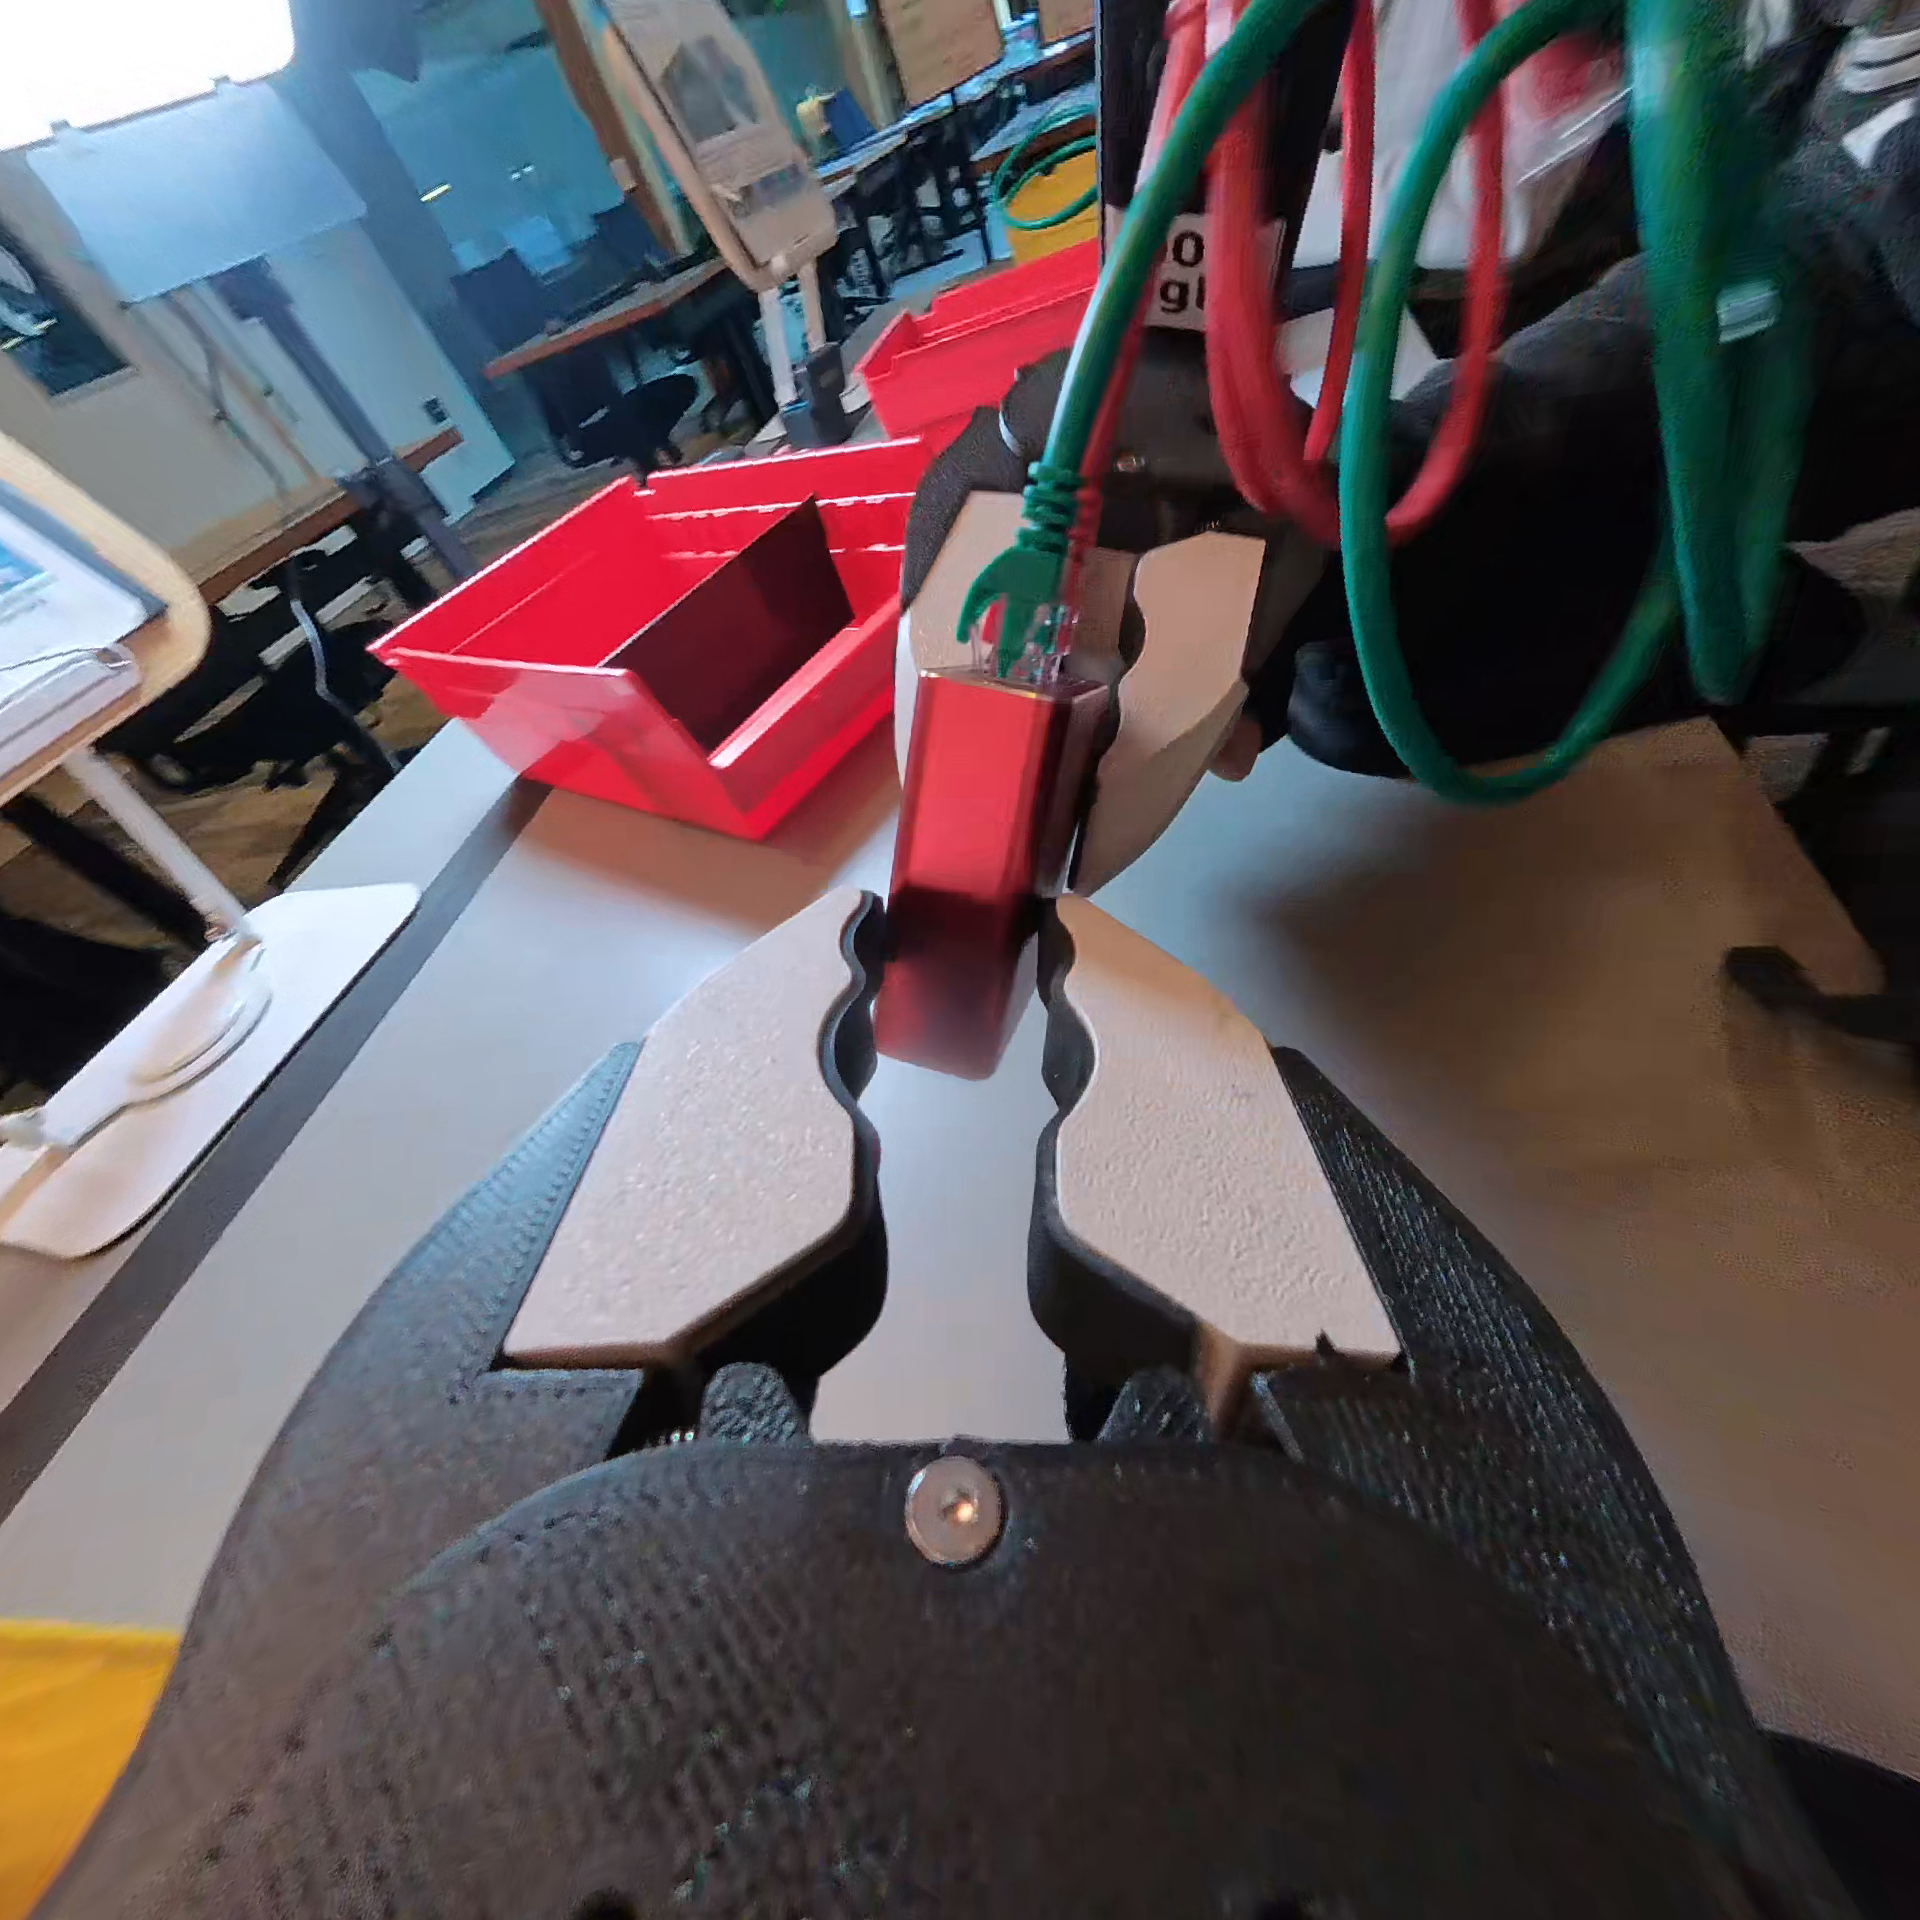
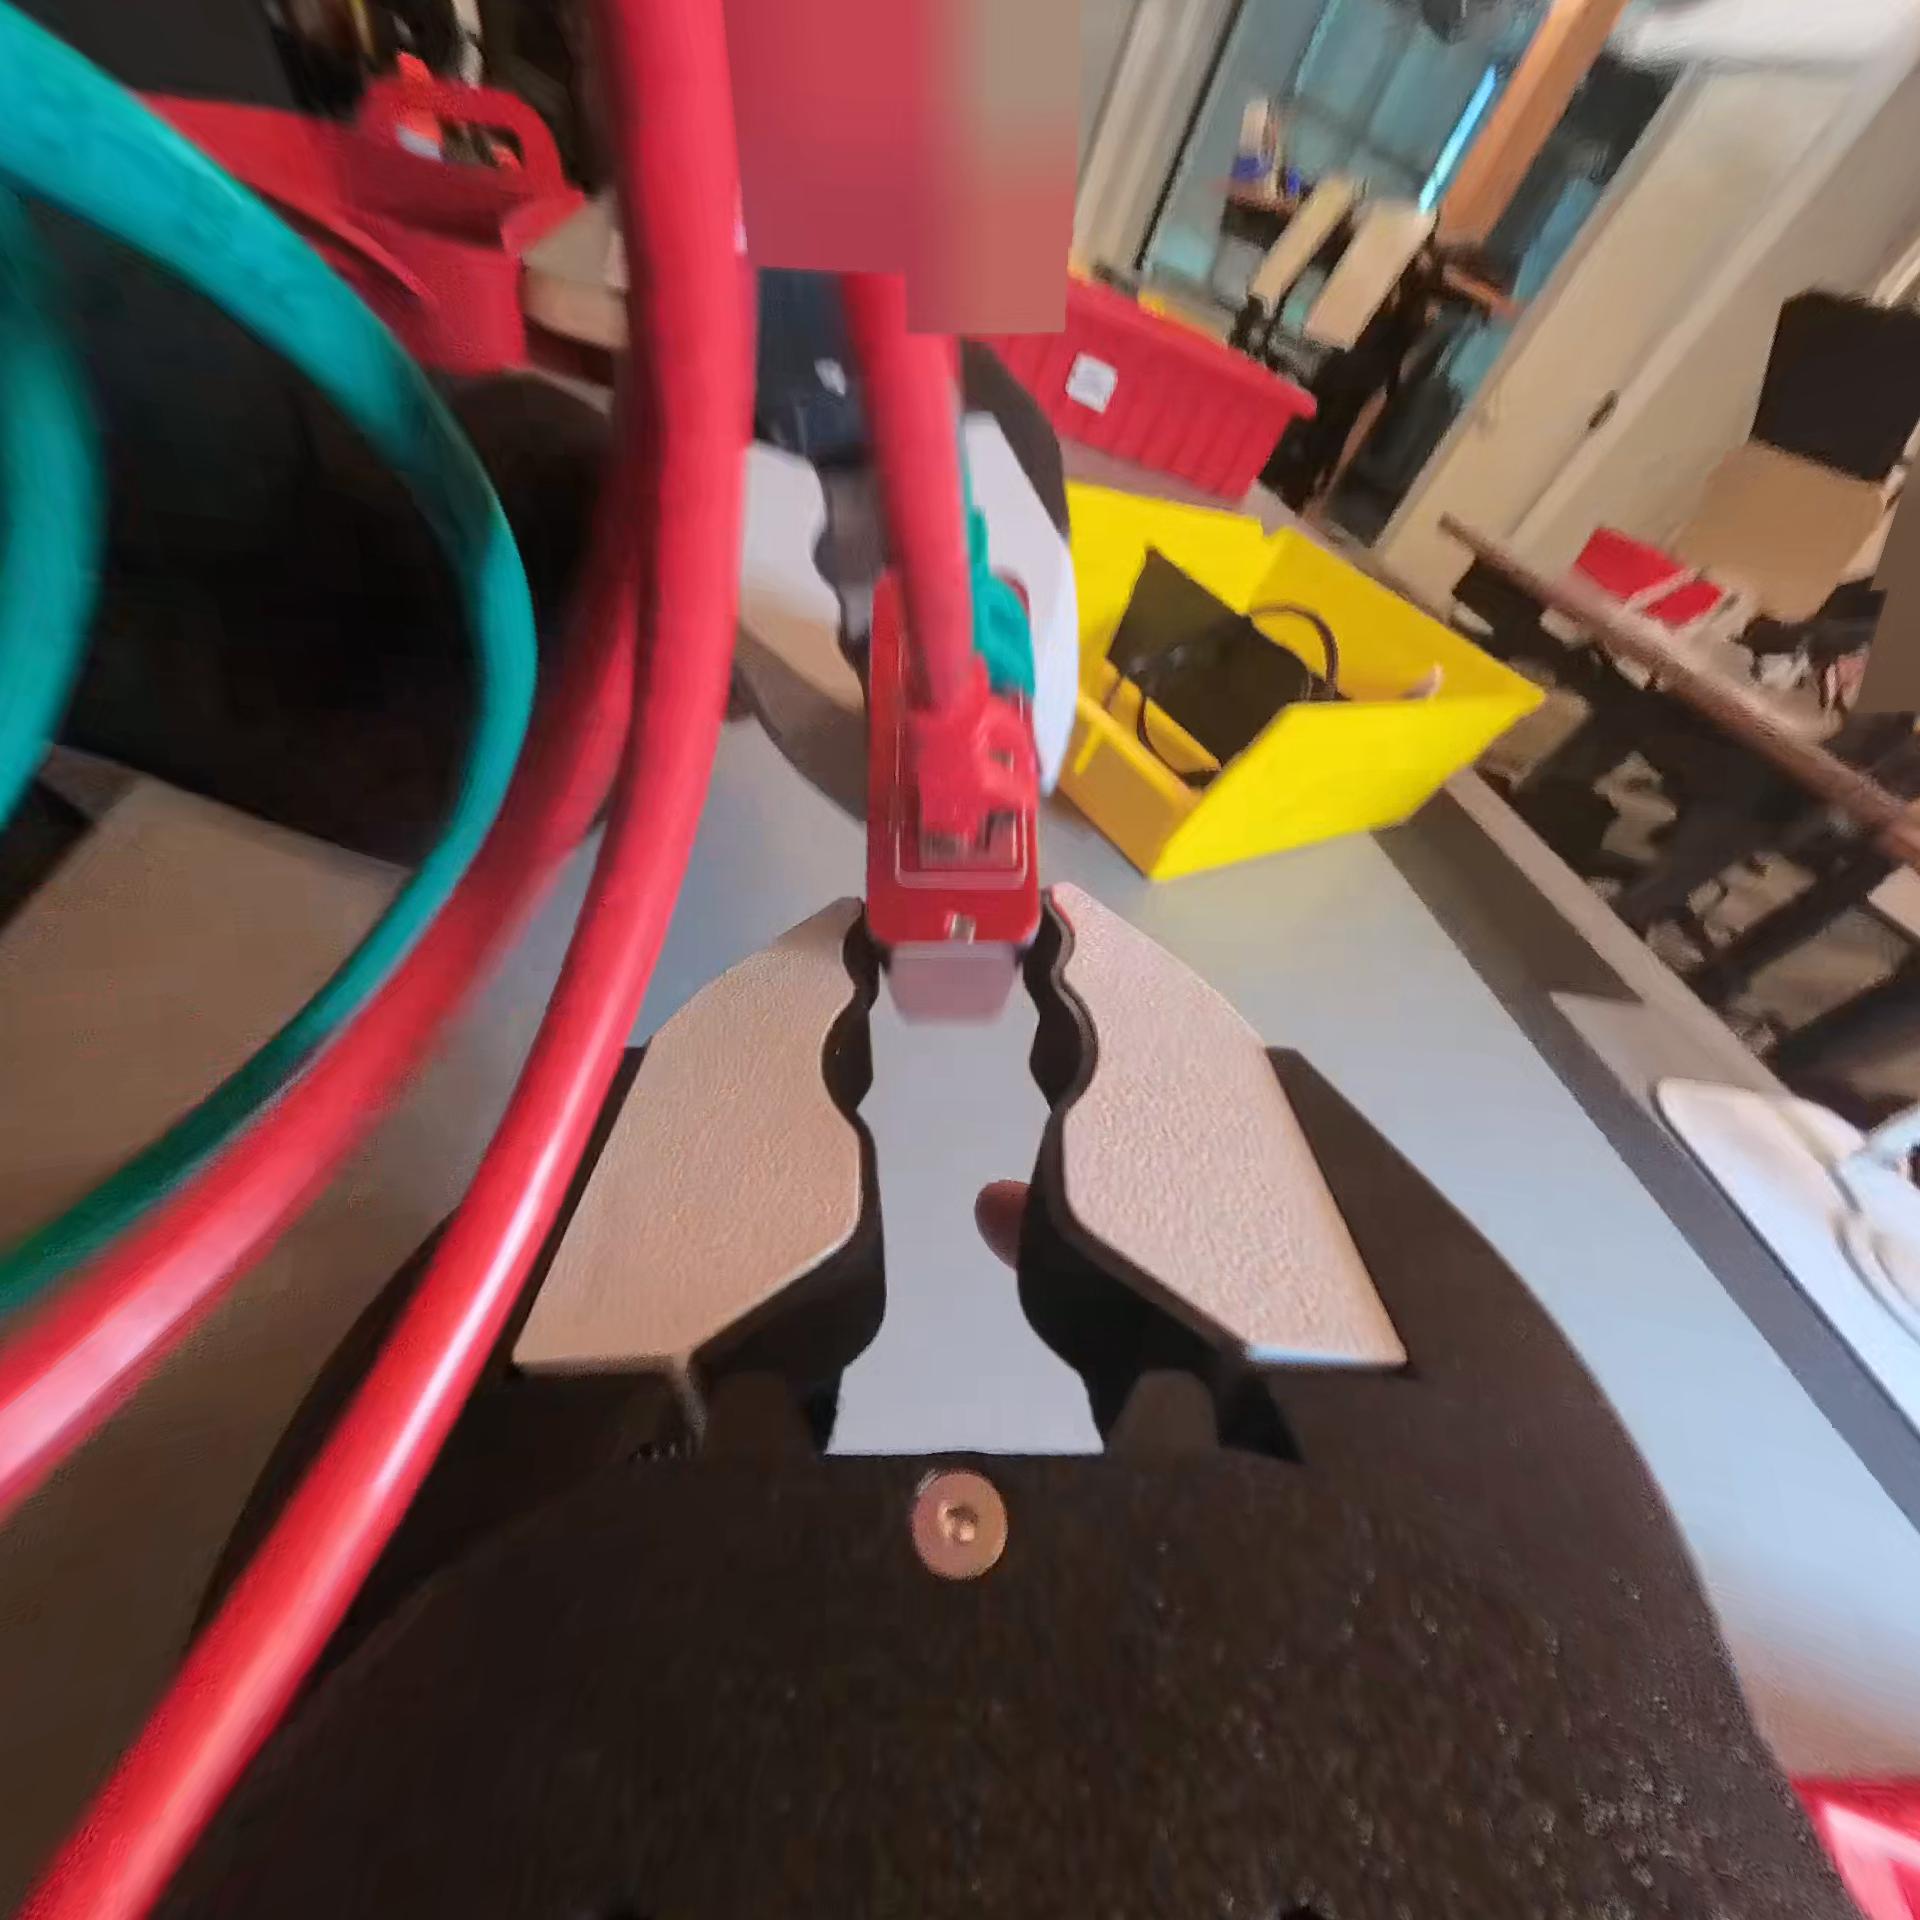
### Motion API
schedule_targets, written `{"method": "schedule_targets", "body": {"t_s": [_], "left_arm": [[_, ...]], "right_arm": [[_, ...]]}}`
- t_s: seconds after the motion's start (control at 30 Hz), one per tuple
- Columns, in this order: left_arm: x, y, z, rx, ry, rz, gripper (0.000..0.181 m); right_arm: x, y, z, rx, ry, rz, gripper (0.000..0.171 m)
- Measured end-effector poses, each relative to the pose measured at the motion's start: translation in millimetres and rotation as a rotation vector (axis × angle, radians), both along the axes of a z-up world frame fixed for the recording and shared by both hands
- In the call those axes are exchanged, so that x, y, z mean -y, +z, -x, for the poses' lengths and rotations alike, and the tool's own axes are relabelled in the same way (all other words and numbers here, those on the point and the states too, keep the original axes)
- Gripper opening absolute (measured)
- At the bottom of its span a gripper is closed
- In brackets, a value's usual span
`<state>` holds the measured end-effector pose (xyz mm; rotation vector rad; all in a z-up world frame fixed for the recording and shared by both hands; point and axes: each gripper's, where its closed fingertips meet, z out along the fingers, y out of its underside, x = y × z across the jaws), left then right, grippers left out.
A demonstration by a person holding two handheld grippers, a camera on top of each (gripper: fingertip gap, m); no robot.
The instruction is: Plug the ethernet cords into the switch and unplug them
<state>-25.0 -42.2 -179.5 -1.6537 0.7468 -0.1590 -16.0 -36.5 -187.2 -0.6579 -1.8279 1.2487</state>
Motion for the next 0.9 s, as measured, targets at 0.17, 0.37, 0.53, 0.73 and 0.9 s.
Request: {"method": "schedule_targets", "body": {"t_s": [0.17,0.37,0.53,0.73,0.9], "left_arm": [[5,6,19,-0.013,0.077,-0.007,0.028],[8,17,24,-0.107,0.148,-0.035,0.027],[-1,22,33,-0.172,0.223,-0.052,0.026],[-3,17,17,-0.223,0.185,-0.061,0.026],[0,13,-7,-0.328,0.124,-0.095,0.026]], "right_arm": [[-73,-29,-2,0.176,-0.204,-0.137,0.029],[-202,23,-52,0.123,-0.596,-0.147,0.031],[-163,101,-77,0.000,-0.513,-0.221,0.005],[-74,51,-30,0.148,-0.268,-0.469,0.023],[-42,4,1,0.244,-0.192,-0.688,0.053]]}}
